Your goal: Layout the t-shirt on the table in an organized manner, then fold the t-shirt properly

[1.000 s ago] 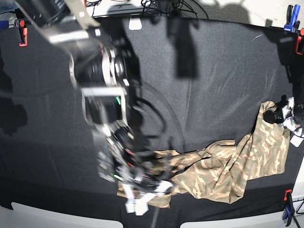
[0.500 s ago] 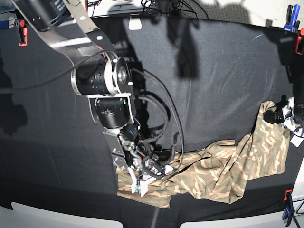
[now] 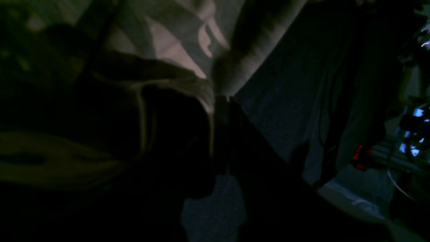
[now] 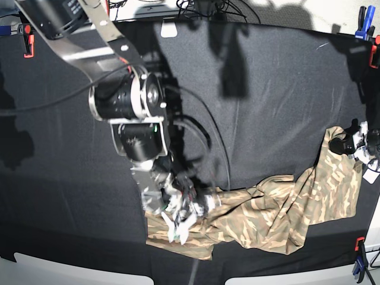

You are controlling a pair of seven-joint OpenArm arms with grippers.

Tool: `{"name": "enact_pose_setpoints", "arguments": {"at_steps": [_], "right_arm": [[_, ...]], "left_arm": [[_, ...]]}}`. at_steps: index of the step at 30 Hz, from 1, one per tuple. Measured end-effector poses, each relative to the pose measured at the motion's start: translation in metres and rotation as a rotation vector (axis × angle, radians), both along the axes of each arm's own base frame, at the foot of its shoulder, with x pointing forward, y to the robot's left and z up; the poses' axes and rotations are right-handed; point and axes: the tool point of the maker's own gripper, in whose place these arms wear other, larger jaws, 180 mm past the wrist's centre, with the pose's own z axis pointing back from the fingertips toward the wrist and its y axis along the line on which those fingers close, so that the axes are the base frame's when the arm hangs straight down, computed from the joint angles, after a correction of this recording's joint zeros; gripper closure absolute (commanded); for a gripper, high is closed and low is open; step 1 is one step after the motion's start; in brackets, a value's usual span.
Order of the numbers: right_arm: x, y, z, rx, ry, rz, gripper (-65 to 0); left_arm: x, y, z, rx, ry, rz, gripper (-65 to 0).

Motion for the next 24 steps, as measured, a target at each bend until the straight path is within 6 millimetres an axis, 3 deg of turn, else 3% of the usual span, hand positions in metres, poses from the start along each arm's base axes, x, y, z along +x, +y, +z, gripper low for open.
{"name": "enact_pose_setpoints", "arguments": {"at_steps": [4,9,15,19,21,23,24], "right_arm": [[-0.008,-0.009,-0.005,-0.070,0.069,0.037,0.0],[-0.015,-0.054,-0.015,-0.197,0.124,0.083,0.0],[-0.015,-0.150,-0.015,-0.400,0.159,0.058,0.0],[-0.024,-0.236,-0.009,-0.507,0.187,-0.035,0.0],[-0.038,-0.282,-0.006,-0.585,0.241,-0.115,0.0],[-0.042,-0.296,-0.005,-0.498,0.239,-0.137,0.0],[-0.040,-0.293,-0.004,-0.458,0.225,-0.126,0.0]], "left_arm": [[0.000,0.000,0.000,0.000,0.000,0.000,0.0],[0.000,0.000,0.000,0.000,0.000,0.000,0.0],[0.000,0.000,0.000,0.001,0.000,0.000,0.0],[0.000,-0.001,0.000,-0.002,0.000,-0.001,0.0],[0.000,-0.001,0.000,-0.001,0.002,-0.002,0.0],[0.000,0.000,0.000,0.000,0.001,0.001,0.0],[0.000,0.000,0.000,0.000,0.002,0.001,0.0]]}}
